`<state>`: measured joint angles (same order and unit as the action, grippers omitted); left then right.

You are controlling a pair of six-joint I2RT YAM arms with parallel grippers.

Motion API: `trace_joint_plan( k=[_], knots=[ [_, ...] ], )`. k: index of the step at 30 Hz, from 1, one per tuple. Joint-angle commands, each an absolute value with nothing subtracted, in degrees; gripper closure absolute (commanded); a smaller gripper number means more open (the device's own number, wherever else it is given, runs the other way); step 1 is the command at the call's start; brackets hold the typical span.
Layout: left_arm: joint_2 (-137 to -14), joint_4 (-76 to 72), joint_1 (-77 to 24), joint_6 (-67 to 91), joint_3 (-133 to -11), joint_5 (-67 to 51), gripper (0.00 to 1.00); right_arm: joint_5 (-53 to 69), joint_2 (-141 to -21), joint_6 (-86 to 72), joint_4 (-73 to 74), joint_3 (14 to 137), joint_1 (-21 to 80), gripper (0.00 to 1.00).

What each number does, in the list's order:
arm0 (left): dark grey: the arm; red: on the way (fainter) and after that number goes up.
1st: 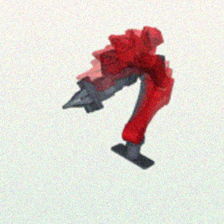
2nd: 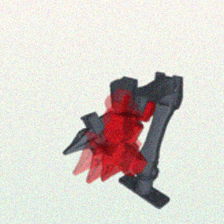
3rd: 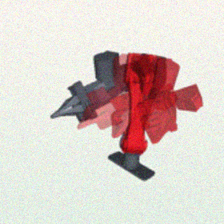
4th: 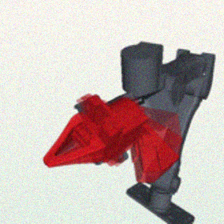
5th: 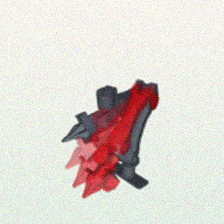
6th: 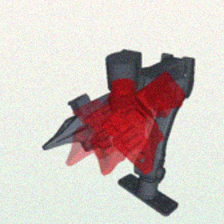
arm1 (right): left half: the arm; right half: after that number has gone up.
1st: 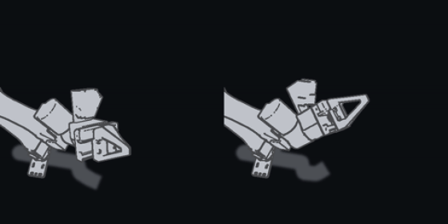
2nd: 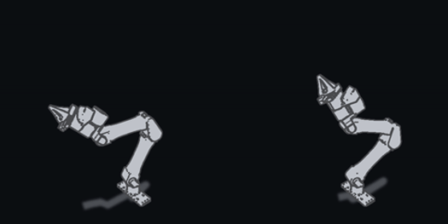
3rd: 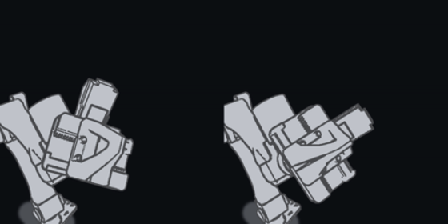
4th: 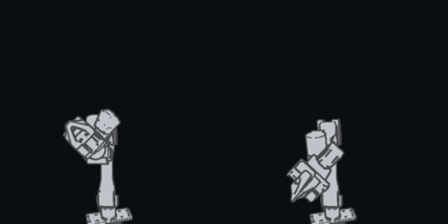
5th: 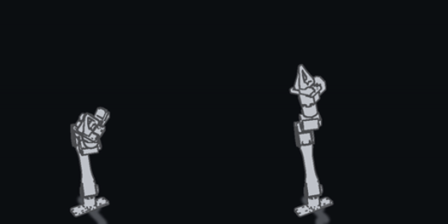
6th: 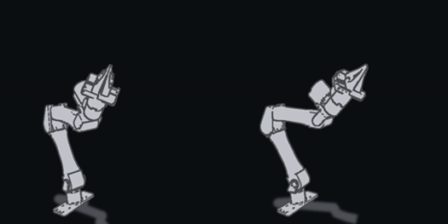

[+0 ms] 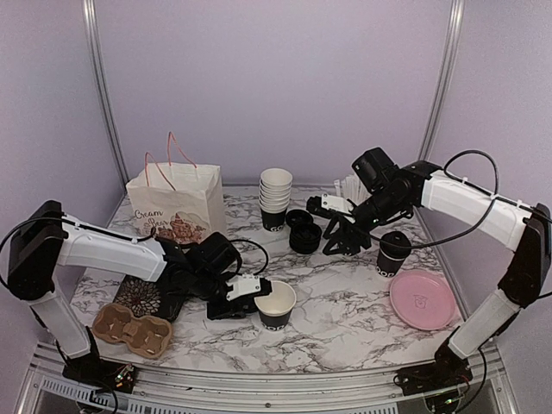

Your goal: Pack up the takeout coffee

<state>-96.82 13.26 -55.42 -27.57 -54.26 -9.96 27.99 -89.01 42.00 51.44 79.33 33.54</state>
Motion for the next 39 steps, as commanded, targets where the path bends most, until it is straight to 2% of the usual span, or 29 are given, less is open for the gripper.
trace_joint_plan(
  k=[1,5,10,13,24,31,32,34,36,37,39],
  knots=[
    [-99.63,13.55,-56.16,-28.37,-55.22,-8.49,0.67,29.03,-87.59,42.12,50.54,79.66,32.95,0.54],
    [-100.81,14.41,-56.46,-28.48,-56.07,-7.44,0.73,29.40,-87.47,41.72,50.69,79.89,32.90,0.54],
    [-100.00,14.55,-56.84,-28.01,-55.82,-5.32,0.89,29.68,-87.10,41.19,50.67,80.22,32.96,0.54],
    [-98.56,15.22,-56.87,-27.23,-55.81,-5.36,0.94,29.95,-87.01,41.00,51.00,80.85,32.96,0.55],
    [-90.10,22.41,-56.87,-23.79,-58.23,-5.18,0.96,30.60,-87.01,40.37,53.12,84.06,32.94,0.55],
    [-80.98,20.69,-56.80,-16.15,-67.77,-9.77,0.96,31.90,-87.90,35.70,50.33,89.12,32.87,0.54],
    [-79.74,18.19,-56.78,-14.58,-69.27,-11.57,0.97,32.43,-88.16,34.14,48.94,90.37,32.79,0.50],
    [-77.64,11.48,-56.42,-11.55,-71.08,-15.43,0.96,34.91,-88.62,29.31,44.86,92.60,32.06,0.36],
    [-75.92,3.32,-55.72,-8.69,-71.52,-17.46,0.96,43.12,-89.06,22.38,39.93,93.94,29.52,0.13],
    [-75.10,-1.35,-55.53,-7.36,-71.35,-18.01,0.96,47.64,-89.22,18.00,36.43,93.95,28.72,0.05],
    [-73.95,-9.83,-54.98,-4.89,-70.33,-18.72,0.96,57.90,-90.01,7.81,28.56,93.29,26.59,0.01]
  ],
)
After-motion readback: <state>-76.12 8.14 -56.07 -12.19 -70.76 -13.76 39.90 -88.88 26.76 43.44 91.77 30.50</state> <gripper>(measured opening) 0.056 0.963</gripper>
